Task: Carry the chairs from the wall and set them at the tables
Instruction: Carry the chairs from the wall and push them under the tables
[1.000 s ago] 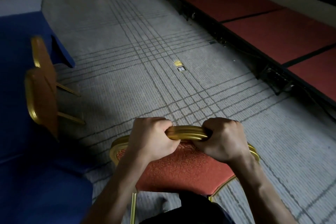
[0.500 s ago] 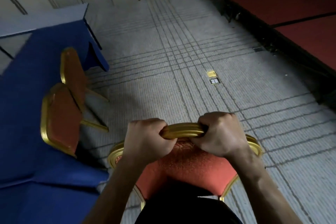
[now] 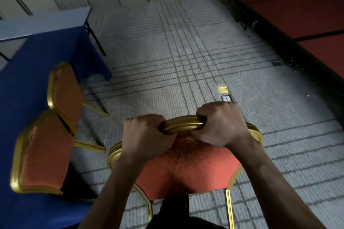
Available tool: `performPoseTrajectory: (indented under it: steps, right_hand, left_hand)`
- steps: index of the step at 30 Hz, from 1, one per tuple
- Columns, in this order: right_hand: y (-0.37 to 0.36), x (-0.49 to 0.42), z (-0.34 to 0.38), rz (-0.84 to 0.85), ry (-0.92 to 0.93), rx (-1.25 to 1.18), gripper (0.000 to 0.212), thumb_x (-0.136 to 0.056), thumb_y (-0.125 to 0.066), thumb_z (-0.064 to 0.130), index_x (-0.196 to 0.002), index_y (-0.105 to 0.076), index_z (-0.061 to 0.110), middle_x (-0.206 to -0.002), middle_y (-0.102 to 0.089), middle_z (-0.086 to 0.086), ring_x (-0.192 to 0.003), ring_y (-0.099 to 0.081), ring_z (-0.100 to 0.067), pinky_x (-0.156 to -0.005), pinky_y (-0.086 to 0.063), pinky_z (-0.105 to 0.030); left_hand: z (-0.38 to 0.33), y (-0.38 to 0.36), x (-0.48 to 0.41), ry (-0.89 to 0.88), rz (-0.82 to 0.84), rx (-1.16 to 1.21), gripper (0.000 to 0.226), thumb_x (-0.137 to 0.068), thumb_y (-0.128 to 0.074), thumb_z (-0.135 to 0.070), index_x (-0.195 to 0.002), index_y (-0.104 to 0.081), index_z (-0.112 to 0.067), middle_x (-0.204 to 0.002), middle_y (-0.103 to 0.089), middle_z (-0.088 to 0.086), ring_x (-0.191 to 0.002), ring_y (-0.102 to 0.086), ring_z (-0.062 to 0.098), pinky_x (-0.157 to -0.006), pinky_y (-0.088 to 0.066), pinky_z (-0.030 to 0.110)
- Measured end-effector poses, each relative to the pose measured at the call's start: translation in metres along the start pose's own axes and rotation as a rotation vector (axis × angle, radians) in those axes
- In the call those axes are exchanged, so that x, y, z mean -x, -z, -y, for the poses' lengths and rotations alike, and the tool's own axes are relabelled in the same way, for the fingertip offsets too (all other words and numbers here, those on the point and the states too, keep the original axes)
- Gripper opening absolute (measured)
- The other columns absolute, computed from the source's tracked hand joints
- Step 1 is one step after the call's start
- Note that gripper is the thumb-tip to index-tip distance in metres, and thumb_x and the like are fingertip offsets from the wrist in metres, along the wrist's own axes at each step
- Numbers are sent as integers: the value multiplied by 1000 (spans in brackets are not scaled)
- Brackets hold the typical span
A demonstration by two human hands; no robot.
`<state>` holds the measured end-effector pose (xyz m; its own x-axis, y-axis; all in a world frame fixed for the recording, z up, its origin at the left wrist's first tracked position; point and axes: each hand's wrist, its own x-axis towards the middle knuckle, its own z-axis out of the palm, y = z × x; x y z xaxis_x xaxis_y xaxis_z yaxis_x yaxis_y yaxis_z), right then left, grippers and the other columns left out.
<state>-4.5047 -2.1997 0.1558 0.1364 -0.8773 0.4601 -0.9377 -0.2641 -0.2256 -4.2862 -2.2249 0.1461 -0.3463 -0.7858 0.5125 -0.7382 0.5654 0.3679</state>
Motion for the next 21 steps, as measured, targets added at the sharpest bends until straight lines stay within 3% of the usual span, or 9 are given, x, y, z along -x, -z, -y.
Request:
performPoseTrajectory:
  steps: [6, 10, 12, 15, 18, 21]
  right_hand:
    - [-60, -98, -39, 46, -10, 10, 38, -67, -56, 57, -52, -49, 23, -49, -54, 6, -47, -56, -21, -56, -32, -23]
    - [-87, -174, -64, 11, -32, 38, 42, -66, -58, 59, -51, -42, 23, -47, -50, 7, -44, -52, -20, -51, -40, -25]
    - [-93, -199, -73, 28, -47, 30, 44, -65, -57, 61, -52, -41, 23, -48, -51, 6, -46, -54, -21, -52, -42, -27]
    - [-115, -246, -91, 27, -30, 36, 41, -66, -58, 58, -53, -50, 21, -52, -52, 6, -49, -55, -19, -50, -38, -26]
    - [-145, -296, -108, 2, 5, -18, 36, -66, -64, 52, -54, -48, 21, -52, -51, 7, -48, -53, -19, -54, -30, -22]
    - [-174, -351, -132, -44, 29, -21, 38, -68, -63, 52, -53, -49, 20, -52, -52, 5, -48, -54, -20, -51, -31, -22]
  left_hand:
    - [74, -47, -97, 20, 35, -31, 32, -66, -74, -41, -50, -56, -20, -47, -52, -8, -41, -49, 10, -47, -37, 23]
    - [117, -67, -173, 21, 33, -42, 36, -65, -69, -49, -50, -56, -20, -46, -52, -8, -41, -50, 10, -50, -26, 16]
    - [127, -73, -196, 16, 53, -8, 35, -64, -68, -47, -50, -55, -19, -47, -52, -7, -41, -51, 12, -49, -29, 18]
    - [157, -87, -238, -10, 43, 1, 34, -64, -65, -47, -51, -54, -18, -48, -52, -6, -42, -54, 17, -45, -42, 26]
    - [194, -104, -285, -23, 18, -27, 33, -65, -65, -47, -52, -53, -19, -49, -52, -5, -41, -53, 21, -48, -40, 25]
    - [225, -124, -334, -25, 20, -59, 35, -66, -67, -48, -52, -52, -19, -49, -51, -5, -42, -53, 20, -48, -39, 26]
